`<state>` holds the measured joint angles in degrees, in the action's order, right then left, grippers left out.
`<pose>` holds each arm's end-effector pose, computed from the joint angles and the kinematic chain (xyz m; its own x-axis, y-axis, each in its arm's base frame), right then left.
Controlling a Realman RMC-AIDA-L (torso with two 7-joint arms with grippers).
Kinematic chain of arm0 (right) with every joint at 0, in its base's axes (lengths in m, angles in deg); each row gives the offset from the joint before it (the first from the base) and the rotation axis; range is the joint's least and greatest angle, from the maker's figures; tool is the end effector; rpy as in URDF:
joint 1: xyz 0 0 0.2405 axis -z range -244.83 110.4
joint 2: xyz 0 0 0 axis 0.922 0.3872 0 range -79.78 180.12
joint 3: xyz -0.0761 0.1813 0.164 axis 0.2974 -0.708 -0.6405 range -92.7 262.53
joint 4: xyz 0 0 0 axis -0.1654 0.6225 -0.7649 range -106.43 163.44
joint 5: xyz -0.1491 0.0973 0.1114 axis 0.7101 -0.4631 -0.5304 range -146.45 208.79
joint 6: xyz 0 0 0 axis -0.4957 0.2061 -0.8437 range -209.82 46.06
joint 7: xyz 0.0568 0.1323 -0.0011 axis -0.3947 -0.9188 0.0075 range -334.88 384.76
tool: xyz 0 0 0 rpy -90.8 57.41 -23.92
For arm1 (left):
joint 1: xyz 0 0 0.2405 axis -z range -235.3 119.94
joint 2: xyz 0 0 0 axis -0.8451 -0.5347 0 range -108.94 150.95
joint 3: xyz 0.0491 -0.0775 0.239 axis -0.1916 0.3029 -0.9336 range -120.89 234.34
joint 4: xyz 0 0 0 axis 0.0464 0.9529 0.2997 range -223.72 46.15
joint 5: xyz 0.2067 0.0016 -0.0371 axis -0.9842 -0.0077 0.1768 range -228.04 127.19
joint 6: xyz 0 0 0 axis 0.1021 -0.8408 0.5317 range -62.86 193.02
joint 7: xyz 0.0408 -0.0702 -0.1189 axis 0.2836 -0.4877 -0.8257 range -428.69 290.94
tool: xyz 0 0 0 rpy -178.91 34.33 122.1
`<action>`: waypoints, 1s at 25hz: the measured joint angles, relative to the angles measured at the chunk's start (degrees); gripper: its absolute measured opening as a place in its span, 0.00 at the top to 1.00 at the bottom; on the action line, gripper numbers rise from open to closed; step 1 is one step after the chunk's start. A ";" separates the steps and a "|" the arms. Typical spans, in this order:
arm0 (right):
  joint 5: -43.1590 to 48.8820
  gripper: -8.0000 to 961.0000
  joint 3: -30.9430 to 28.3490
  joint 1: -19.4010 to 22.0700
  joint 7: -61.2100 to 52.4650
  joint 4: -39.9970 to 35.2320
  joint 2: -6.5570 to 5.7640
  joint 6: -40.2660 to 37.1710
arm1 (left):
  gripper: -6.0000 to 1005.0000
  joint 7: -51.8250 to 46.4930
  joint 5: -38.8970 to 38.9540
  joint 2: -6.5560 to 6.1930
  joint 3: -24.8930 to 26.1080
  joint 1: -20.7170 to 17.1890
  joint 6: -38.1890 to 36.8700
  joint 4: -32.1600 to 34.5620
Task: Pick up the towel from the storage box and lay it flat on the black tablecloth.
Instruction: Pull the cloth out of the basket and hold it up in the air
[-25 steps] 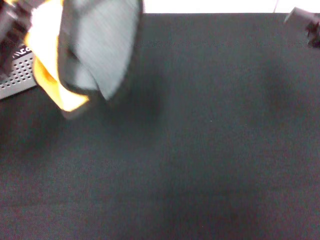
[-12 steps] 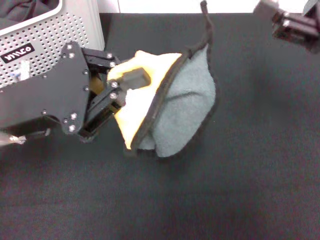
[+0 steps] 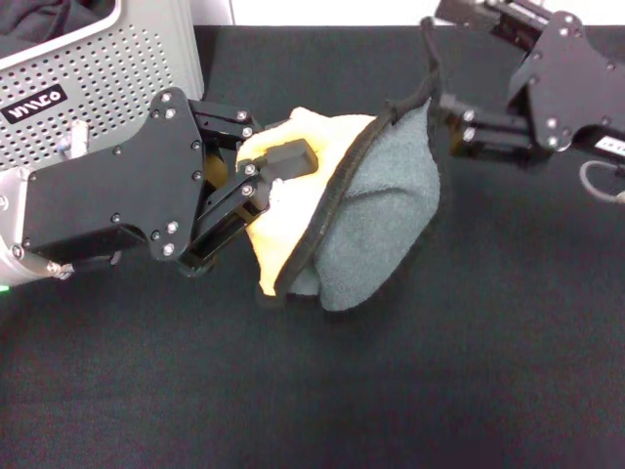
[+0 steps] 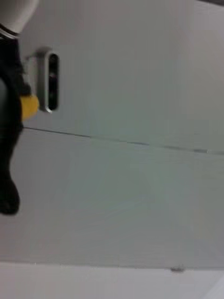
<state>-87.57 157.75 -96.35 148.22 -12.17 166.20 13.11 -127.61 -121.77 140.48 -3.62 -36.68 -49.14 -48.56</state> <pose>0.1554 0.3271 0.0222 0.5265 0.2439 -0.8144 -0.0051 -0.9570 -0.2899 -0.1971 0.2622 0.0328 0.4311 -0.1746 0.8852 -0.0101 -0.9820 -0.1888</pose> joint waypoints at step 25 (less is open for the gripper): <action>-11.42 0.13 -9.20 1.75 -7.02 9.06 -0.42 6.05 | 0.94 18.93 -3.27 0.47 2.52 -1.27 2.39 -4.73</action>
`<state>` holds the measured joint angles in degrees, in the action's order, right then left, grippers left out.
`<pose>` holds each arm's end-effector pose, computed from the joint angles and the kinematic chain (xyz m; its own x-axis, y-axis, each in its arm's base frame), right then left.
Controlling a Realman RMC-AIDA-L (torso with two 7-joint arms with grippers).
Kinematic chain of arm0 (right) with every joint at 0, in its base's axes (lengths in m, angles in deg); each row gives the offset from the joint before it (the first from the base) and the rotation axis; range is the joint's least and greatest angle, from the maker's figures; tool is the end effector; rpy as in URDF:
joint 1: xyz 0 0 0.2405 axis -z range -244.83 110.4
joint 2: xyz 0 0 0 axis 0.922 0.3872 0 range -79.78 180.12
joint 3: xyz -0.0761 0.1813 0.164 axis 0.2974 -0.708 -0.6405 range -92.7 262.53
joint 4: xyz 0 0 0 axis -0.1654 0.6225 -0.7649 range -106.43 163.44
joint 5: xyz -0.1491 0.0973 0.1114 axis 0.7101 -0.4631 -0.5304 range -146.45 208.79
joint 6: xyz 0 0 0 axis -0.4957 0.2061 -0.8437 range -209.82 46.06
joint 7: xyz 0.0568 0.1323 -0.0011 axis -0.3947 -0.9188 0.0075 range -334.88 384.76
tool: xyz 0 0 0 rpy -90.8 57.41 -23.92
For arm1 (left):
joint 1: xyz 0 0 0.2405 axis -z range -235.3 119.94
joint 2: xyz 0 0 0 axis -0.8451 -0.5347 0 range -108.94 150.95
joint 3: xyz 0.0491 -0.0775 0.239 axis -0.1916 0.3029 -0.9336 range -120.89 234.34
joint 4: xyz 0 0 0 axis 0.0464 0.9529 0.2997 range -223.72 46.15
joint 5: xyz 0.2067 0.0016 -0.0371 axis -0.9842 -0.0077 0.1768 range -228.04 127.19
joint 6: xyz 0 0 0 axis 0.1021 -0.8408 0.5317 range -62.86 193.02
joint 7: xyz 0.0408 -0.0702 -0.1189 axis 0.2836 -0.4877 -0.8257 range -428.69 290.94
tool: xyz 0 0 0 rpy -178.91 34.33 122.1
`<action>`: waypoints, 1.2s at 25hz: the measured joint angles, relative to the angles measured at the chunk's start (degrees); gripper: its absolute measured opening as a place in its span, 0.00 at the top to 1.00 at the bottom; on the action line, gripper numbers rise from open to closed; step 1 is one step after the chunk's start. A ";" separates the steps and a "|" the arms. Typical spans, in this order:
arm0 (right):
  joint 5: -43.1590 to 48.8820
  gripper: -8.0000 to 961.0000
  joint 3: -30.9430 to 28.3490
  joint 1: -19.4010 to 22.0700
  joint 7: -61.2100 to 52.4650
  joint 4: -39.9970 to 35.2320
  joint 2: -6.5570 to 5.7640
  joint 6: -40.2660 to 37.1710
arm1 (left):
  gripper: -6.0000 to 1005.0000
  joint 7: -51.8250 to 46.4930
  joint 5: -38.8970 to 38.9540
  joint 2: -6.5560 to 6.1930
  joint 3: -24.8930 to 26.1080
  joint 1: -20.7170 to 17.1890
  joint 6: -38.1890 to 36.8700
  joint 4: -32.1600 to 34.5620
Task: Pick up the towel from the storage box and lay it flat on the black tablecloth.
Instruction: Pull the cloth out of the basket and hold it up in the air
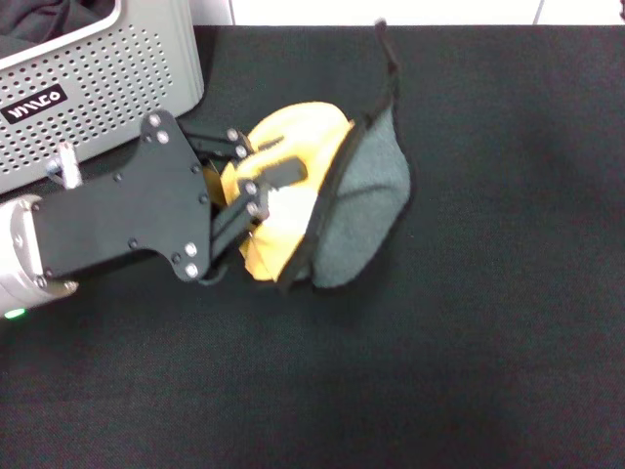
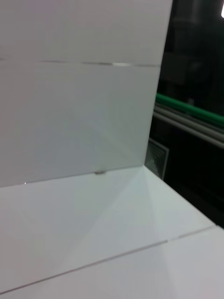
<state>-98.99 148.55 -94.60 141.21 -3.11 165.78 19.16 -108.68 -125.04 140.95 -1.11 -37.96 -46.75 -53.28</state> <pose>0.1901 0.3273 0.0654 0.2831 0.1561 -0.9463 -0.2925 -0.9256 -0.2402 -0.2173 0.2584 0.0201 0.4739 -0.3978 0.7856 -0.0364 -0.9002 -0.4339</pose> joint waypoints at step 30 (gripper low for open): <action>29.30 0.14 7.28 3.97 10.54 -32.67 0.06 -19.51 | 0.94 -36.27 2.37 -3.16 0.69 7.94 2.41 0.02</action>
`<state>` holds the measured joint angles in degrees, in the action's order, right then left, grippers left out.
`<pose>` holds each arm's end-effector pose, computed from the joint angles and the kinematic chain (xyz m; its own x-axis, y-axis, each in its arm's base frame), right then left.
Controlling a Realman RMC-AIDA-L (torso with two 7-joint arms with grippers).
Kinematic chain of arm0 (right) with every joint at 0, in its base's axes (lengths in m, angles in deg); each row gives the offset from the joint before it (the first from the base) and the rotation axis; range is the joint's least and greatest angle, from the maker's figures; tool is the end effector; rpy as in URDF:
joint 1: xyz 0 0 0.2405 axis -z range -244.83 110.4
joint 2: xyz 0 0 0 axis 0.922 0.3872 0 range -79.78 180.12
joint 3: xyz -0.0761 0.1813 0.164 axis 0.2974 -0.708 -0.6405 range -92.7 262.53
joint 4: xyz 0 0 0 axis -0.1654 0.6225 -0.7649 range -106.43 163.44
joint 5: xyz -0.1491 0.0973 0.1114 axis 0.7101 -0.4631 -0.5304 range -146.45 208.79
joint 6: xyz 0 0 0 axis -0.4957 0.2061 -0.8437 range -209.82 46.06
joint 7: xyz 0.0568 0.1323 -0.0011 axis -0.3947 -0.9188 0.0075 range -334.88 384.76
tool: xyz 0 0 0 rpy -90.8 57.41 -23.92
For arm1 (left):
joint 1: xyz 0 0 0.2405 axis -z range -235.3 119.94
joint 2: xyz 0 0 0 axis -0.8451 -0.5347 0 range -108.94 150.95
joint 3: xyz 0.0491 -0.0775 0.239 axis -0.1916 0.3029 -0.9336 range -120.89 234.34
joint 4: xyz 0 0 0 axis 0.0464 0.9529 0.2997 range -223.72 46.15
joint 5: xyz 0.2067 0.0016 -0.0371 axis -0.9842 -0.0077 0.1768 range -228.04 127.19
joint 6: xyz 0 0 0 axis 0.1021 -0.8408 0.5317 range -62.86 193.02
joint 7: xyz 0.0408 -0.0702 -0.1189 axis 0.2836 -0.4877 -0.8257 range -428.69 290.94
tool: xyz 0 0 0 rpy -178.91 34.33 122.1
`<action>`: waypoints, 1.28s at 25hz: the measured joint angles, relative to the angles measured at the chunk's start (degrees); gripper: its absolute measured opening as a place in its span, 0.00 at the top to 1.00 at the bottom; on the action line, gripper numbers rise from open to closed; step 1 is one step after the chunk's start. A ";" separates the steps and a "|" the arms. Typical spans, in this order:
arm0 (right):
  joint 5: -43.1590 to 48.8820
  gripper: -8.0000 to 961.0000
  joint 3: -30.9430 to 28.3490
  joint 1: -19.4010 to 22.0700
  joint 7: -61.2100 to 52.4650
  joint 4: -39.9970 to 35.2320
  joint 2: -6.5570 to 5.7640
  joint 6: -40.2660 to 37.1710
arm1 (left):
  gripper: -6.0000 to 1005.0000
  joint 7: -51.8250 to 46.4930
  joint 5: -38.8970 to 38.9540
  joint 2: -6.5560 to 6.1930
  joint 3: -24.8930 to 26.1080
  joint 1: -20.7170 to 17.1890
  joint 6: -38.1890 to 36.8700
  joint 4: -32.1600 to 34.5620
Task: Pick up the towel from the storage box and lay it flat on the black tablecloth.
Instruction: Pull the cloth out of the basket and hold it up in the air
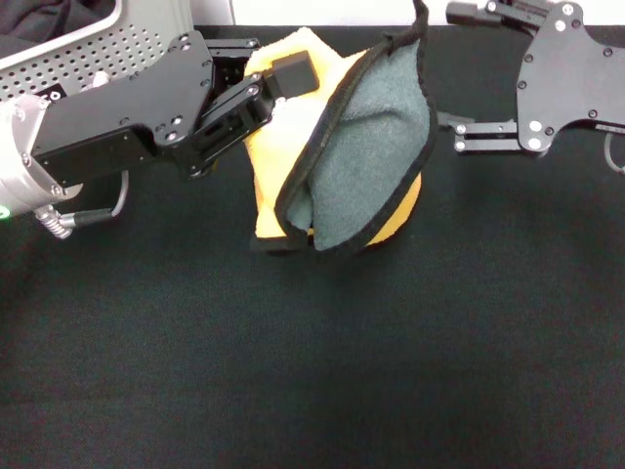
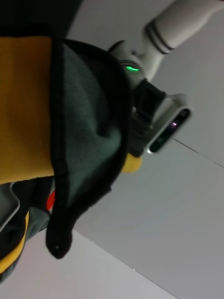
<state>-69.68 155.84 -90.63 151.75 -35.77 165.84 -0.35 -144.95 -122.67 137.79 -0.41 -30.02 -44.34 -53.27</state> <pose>0.1501 0.3414 0.0422 0.7332 0.5310 -0.4248 0.2575 -0.7949 -0.5493 -0.1897 0.2999 0.0414 0.4450 0.1084 0.8889 0.1630 -0.9859 0.0386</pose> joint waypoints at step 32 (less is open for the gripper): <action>-12.00 0.14 2.22 5.21 17.77 -5.34 0.06 -11.11 | 0.94 0.99 0.43 0.65 0.09 -2.02 5.93 0.20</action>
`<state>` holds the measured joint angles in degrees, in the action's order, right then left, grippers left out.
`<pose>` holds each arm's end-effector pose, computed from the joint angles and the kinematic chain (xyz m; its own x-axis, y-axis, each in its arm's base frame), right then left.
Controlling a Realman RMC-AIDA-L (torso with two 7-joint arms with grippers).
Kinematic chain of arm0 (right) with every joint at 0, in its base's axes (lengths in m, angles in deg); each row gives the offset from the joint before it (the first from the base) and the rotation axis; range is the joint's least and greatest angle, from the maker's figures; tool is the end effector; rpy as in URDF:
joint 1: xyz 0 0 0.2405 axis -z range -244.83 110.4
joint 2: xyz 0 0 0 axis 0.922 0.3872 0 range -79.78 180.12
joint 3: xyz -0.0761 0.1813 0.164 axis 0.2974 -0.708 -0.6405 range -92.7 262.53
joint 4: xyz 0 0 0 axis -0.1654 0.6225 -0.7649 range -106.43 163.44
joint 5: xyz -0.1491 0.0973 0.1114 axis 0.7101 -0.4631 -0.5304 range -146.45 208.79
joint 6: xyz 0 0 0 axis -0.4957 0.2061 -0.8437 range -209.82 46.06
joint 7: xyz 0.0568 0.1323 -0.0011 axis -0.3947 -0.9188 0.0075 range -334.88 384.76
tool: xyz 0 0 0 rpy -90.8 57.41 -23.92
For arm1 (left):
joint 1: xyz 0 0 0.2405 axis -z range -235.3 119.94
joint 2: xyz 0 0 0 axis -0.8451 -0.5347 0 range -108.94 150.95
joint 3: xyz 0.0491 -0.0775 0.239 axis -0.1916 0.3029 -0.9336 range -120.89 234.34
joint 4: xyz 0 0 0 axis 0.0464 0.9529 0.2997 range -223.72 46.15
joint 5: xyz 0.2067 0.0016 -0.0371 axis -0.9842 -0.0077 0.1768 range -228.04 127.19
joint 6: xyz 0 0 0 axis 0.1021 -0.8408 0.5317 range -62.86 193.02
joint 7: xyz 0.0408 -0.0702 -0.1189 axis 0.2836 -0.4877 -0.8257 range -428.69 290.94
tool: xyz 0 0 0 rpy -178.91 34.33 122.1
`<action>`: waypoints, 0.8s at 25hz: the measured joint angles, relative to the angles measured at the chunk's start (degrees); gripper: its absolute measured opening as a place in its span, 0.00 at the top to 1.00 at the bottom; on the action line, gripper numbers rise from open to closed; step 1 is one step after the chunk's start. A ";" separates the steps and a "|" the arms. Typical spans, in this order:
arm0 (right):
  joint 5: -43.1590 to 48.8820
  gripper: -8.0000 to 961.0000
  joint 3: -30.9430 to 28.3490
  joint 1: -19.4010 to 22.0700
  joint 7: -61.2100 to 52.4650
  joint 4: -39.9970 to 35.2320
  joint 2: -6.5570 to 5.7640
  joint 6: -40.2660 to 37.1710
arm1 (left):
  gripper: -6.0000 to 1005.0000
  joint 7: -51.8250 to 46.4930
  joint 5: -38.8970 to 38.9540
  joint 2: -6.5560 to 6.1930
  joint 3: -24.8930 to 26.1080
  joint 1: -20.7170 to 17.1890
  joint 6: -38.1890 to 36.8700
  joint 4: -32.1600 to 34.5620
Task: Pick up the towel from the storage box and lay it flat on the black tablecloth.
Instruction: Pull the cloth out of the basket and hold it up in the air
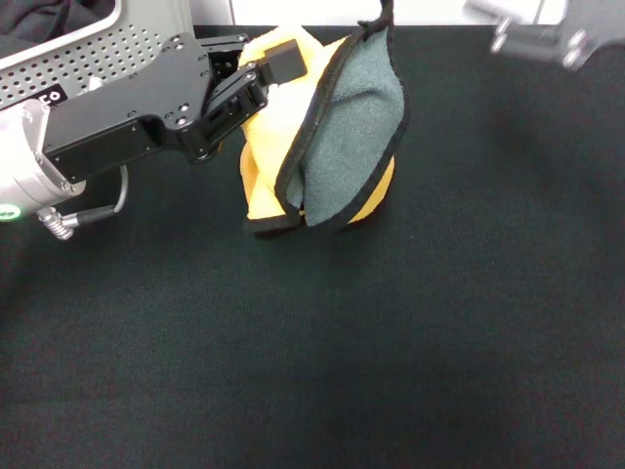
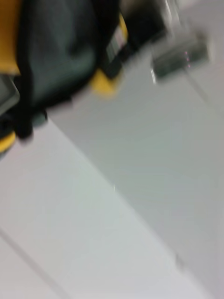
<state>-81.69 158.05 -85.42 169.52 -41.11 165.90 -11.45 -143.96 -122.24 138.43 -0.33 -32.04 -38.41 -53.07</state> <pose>0.1465 0.3487 0.0720 0.6662 0.7113 -0.2241 0.2725 -0.5118 -0.8147 -0.2024 0.3063 0.0361 0.4536 0.1097 0.8844 0.2750 -0.9612 -0.0219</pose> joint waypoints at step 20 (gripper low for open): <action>-5.36 0.14 -18.95 -15.47 -60.42 28.40 -4.61 10.96 | 0.94 9.37 -0.64 0.40 -0.49 -0.79 -0.16 -0.28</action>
<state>-87.05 139.10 -100.90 109.09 -12.72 161.29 -0.50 -134.59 -122.88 138.83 -0.81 -32.82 -38.57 -53.34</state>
